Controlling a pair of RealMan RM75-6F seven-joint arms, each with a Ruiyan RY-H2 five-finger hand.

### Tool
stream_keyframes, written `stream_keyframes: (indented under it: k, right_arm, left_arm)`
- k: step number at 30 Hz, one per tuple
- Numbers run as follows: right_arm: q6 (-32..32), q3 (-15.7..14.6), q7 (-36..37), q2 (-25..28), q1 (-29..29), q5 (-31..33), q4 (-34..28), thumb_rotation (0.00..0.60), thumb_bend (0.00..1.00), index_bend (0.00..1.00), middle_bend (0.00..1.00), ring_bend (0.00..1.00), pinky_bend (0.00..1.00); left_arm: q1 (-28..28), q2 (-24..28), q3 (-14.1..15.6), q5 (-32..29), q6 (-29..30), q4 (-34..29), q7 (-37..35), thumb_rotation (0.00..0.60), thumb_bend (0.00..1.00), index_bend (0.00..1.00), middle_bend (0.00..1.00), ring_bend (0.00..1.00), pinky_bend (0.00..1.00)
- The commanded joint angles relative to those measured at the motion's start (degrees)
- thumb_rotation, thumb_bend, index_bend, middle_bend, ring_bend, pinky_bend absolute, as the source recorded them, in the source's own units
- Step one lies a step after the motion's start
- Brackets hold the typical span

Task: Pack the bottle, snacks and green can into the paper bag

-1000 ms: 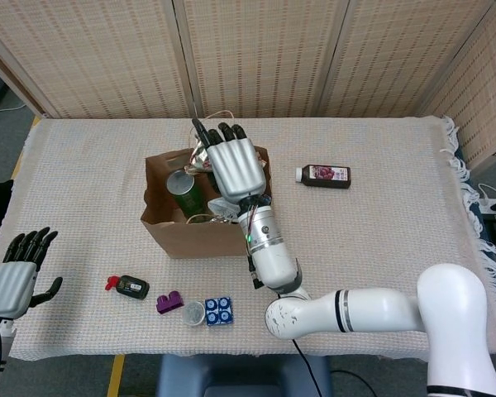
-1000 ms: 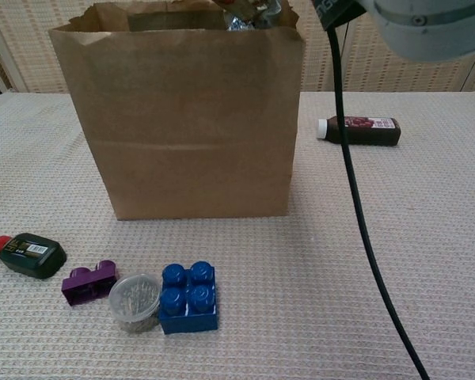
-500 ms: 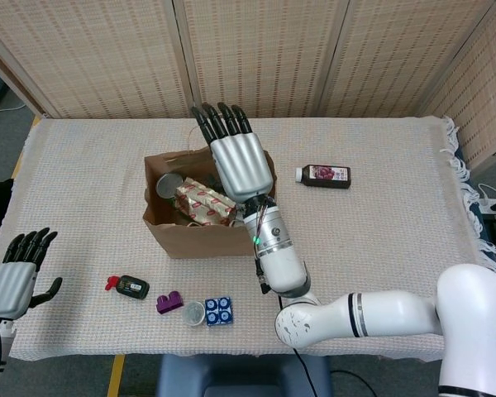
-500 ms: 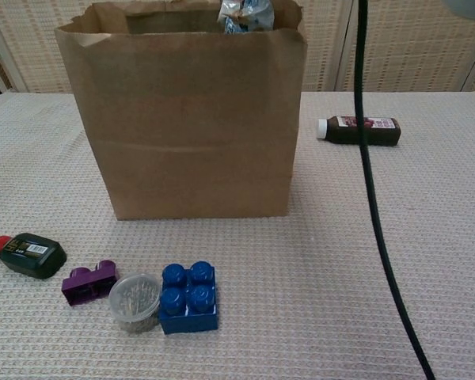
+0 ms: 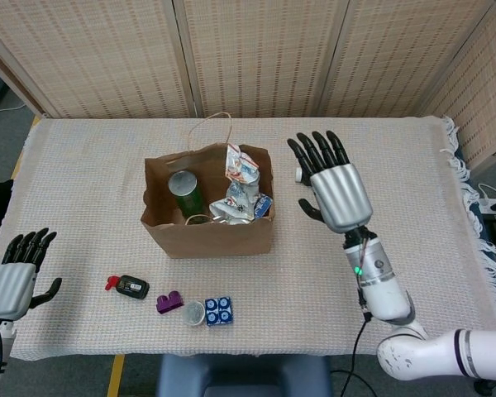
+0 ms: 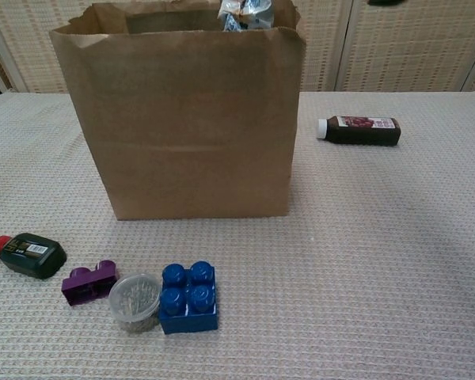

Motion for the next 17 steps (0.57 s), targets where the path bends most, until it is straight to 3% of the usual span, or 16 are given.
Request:
stream_keyframes:
  k: [1, 5, 8, 14, 17]
  right_arm:
    - [2.01, -10.25, 11.3, 4.84, -10.99, -9.98, 1.63, 0.6, 0.12, 0.0, 0.01, 0.0, 0.0]
    - [4.83, -15.22, 19.97, 3.63, -18.24, -17.29, 8.81, 0.6, 0.12, 0.0, 0.0, 0.0, 0.0]
    - [7.52, -16.92, 24.23, 1.68, -22.34, -21.4, 14.35, 0.6, 0.12, 0.0, 0.0, 0.0, 0.0]
    - [10.78, -17.55, 29.8, -3.35, -27.89, -26.01, 24.35, 0.6, 0.12, 0.0, 0.0, 0.0, 0.0]
    - [9.81, -16.83, 31.59, -3.76, -28.63, -26.32, 25.42, 0.6, 0.12, 0.0, 0.0, 0.0, 0.0]
  left_arm:
    - [0.08, -0.12, -0.02, -0.03, 0.19, -0.02, 0.35, 0.6, 0.34, 0.05, 0.0, 0.0, 0.0]
    - [0.17, -0.47, -0.21, -0.39, 0.5, -0.09, 1.61, 0.6, 0.35, 0.05, 0.0, 0.0, 0.0]
    - [0.22, -0.79, -0.38, -0.77, 0.72, -0.12, 2.65, 0.6, 0.34, 0.05, 0.0, 0.0, 0.0]
    - [0.41, -1.22, -0.57, -1.1, 1.25, -0.26, 3.97, 0.6, 0.34, 0.04, 0.0, 0.0, 0.0]
    - [0.51, -1.37, -0.61, -1.15, 1.47, -0.35, 4.15, 0.6, 0.35, 0.04, 0.0, 0.0, 0.0]
